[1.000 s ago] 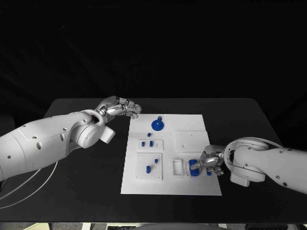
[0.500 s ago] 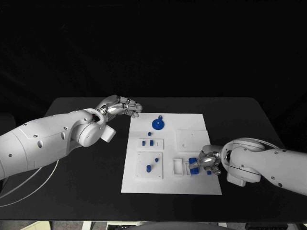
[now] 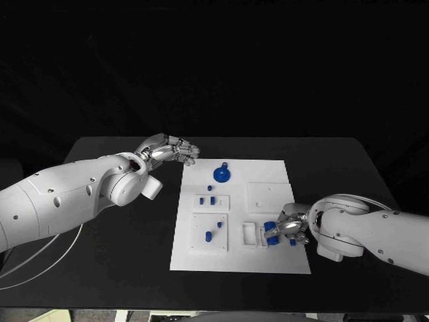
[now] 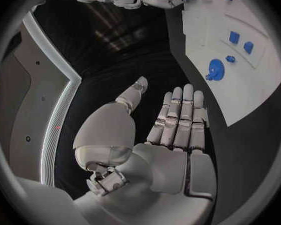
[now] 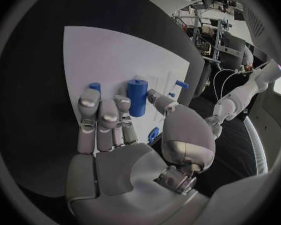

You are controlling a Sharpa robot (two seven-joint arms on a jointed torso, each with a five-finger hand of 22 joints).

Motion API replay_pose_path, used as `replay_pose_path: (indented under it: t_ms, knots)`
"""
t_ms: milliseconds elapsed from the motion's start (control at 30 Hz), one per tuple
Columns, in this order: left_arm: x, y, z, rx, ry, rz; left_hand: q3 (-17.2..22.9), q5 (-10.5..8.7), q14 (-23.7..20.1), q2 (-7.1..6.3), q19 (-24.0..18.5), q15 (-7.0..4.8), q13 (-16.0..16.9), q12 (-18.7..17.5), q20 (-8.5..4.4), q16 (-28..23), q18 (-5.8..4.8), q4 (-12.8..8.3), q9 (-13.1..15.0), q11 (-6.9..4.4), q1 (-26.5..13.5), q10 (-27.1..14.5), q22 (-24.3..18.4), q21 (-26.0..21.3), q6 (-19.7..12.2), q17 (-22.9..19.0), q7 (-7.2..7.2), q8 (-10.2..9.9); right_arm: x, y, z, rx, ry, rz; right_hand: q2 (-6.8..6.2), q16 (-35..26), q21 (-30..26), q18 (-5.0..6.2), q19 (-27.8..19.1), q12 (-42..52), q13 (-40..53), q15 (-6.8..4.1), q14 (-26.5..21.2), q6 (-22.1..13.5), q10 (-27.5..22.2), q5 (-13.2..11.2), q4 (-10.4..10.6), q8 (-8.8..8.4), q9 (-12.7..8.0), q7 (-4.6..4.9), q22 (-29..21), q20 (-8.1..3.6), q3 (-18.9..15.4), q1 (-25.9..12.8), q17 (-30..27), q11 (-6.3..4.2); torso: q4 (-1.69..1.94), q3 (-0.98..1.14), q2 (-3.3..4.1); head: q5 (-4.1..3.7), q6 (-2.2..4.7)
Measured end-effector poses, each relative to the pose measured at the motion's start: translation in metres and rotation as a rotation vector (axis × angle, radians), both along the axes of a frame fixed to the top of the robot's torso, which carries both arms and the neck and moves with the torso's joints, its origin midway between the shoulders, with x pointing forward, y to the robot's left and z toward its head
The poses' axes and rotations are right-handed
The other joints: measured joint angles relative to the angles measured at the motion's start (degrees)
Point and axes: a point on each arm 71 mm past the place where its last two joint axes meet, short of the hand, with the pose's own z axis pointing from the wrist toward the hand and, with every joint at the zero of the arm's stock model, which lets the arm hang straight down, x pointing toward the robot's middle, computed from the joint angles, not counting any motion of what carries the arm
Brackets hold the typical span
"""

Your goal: Assemble the parts on the task board

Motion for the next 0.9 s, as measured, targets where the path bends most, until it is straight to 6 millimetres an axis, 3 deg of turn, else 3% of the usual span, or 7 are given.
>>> replay_pose_path:
  t_ms: [433, 600, 900]
  knots:
    - [0.000, 0.000, 0.000, 0.000, 0.000, 0.001, 0.0, 0.00, 0.0, 0.00, 0.0, 0.00, 0.0, 0.0, 0.00, 0.0, 0.01, 0.0, 0.0, 0.00, 0.0, 0.0, 0.0, 0.0, 0.0, 0.0, 0.00, 0.0, -0.010, -0.008, 0.010, 0.023, -0.015, -0.026, 0.84, 0.0, 0.4, 0.00, -0.2, 0.2, 0.0, -0.19, 0.2, 0.8, 0.2, 0.0, -0.5, -0.38, -0.1, -0.48, 0.0, 0.20, 0.5, -0.6, 0.1, -0.21, -0.05, 0.01, -0.04, 0.07, 0.20]
    - [0.001, 0.001, 0.000, 0.001, 0.000, 0.003, 0.0, 0.00, 0.0, 0.00, 0.0, 0.00, 0.0, 0.0, 0.00, 0.0, 0.00, 0.0, 0.0, 0.00, 0.0, 0.0, 0.0, 0.0, 0.0, 0.0, 0.00, 0.0, -0.007, -0.006, 0.021, 0.043, -0.034, -0.036, 0.83, 0.0, 0.4, 0.00, -0.2, 0.2, -0.1, -0.19, 0.2, 1.0, 0.4, 0.0, -0.6, -0.38, -0.1, -0.65, 0.0, 0.21, 0.6, -0.6, 0.2, -0.41, -0.09, 0.02, -0.04, 0.04, 0.30]
    - [0.001, 0.000, 0.000, -0.001, 0.001, 0.000, 0.0, 0.00, 0.0, 0.00, 0.0, 0.00, 0.0, 0.0, 0.00, 0.0, 0.00, 0.0, 0.0, 0.00, 0.0, 0.0, 0.1, 0.0, 0.0, 0.0, 0.01, 0.0, -0.007, -0.002, 0.023, 0.067, -0.025, -0.051, 0.52, 0.0, 0.4, 0.01, -0.2, 0.2, -0.1, -0.11, 0.3, 1.2, 0.4, 0.0, -0.8, -0.39, -0.1, -0.74, 0.0, 0.23, 0.8, -0.9, 0.3, -0.41, -0.04, 0.02, -0.04, 0.01, 0.48]
